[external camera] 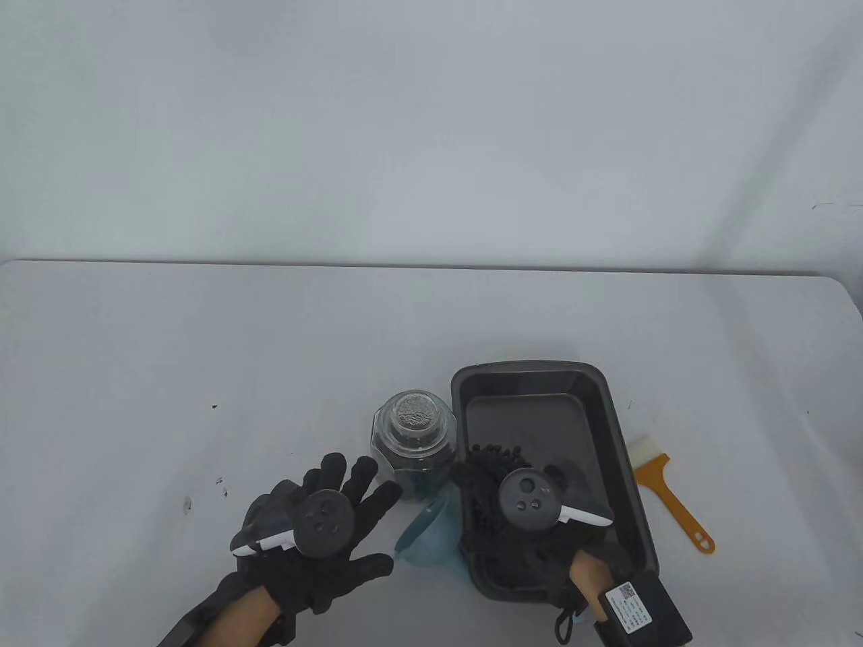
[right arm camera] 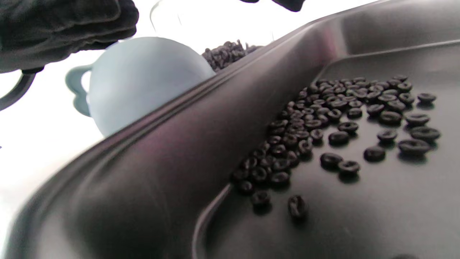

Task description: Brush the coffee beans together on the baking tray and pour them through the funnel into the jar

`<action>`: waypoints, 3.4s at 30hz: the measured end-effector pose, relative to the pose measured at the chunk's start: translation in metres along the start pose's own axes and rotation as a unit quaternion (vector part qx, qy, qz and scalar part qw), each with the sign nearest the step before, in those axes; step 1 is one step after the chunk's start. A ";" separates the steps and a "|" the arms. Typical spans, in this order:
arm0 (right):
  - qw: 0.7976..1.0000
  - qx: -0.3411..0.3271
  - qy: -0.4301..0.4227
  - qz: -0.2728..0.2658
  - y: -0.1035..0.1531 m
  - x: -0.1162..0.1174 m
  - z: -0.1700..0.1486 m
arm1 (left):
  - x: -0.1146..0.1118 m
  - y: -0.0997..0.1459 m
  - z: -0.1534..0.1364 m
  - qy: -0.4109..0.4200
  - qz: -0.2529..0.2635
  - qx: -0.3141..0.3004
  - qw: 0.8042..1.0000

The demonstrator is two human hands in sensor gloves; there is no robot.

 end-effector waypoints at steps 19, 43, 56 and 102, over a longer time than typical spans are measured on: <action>1.000 0.000 -0.002 -0.011 0.004 -0.005 -0.001 | 0.000 -0.001 0.001 -0.001 0.001 0.001 1.000; 1.000 0.000 -0.005 -0.007 0.003 -0.004 -0.001 | 0.013 0.005 0.006 -0.007 0.031 -0.012 0.999; 1.000 0.004 -0.014 -0.016 0.004 -0.008 -0.005 | 0.093 -0.033 0.034 -0.078 0.075 -0.017 0.994; 1.000 0.007 -0.024 -0.011 0.004 -0.005 -0.008 | 0.159 -0.111 0.026 -0.084 0.010 0.058 0.995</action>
Point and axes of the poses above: the tracker on the back of each hand, its own z axis roughly to the thumb side, its own y axis roughly from the fingertips to the wrist, x = y × z, the point moved 3 cm from there along -y, roughly from the wrist to the fingertips, and after that the axes turned 5 degrees about -x, right-handed, at the moved point
